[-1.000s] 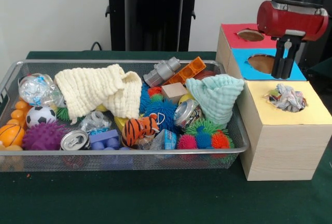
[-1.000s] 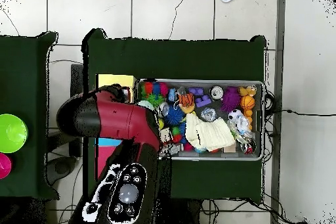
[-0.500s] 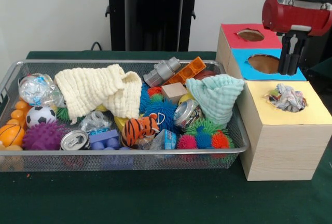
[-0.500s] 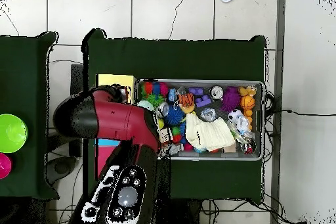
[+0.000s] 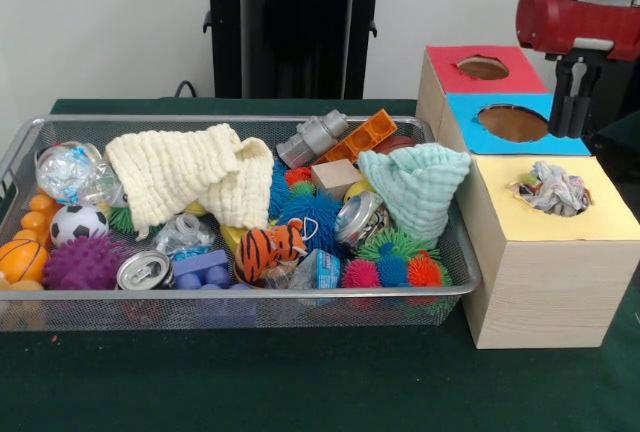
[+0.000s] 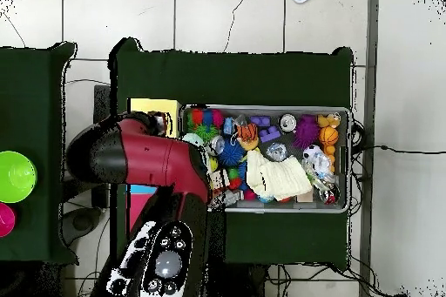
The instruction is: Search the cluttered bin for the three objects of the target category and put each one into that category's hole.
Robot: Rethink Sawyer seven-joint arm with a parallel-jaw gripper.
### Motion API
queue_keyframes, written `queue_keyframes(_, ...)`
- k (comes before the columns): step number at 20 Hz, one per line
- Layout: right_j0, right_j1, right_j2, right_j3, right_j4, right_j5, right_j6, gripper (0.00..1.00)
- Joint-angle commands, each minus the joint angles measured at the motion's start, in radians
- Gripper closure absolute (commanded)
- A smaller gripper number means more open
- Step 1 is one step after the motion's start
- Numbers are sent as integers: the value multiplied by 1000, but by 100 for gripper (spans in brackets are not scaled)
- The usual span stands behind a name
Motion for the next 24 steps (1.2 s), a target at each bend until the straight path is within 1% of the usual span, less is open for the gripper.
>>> queue_keyframes(1,-27,44,102,71,26,-3,229,100)
queue_keyframes(9,-47,68,121,86,13,-34,212,100)
queue_keyframes(13,-48,74,128,89,15,-28,217,100)
queue_keyframes(24,-32,115,103,60,7,-5,224,100)
